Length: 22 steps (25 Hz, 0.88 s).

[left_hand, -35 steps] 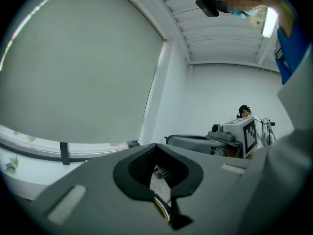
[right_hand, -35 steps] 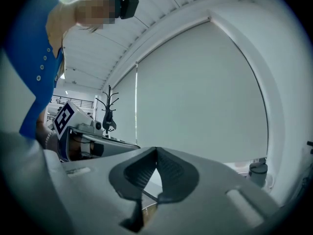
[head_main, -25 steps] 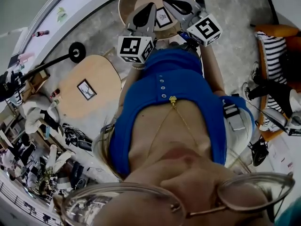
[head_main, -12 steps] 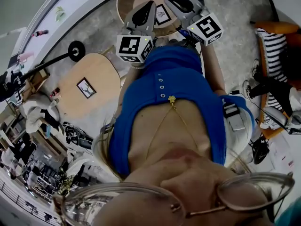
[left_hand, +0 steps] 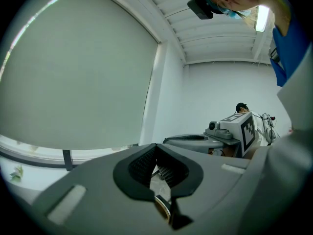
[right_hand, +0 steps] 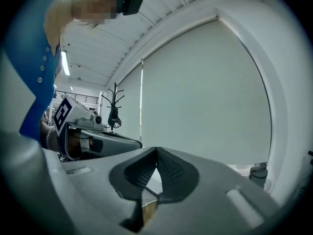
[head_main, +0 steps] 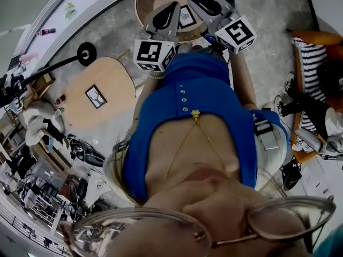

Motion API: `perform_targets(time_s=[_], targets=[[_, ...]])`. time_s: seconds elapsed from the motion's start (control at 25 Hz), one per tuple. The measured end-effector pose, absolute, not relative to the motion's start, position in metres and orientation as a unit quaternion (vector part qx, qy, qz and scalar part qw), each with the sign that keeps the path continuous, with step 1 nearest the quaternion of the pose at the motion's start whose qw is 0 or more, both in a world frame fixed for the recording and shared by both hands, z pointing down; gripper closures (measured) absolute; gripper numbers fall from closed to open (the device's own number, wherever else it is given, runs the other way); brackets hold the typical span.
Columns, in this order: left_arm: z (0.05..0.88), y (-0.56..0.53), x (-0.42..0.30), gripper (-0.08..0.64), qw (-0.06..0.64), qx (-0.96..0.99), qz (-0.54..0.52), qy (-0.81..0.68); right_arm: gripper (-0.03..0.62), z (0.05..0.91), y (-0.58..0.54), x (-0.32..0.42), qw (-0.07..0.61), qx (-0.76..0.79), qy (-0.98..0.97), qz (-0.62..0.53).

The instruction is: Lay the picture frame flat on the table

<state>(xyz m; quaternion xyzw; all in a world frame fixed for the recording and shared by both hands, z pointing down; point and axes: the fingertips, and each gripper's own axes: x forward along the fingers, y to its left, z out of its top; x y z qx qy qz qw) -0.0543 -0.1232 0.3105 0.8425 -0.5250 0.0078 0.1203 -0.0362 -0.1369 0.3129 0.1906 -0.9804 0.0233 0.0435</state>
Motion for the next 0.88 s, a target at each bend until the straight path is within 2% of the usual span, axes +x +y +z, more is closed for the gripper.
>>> perform_targets(time_s=[0.88], targets=[[0.307,-0.129,-0.052,0.561,0.12,0.843,0.013,-0.524,0.591,0.306,-0.138,-0.036,0.053,0.175,-0.983,0.027]])
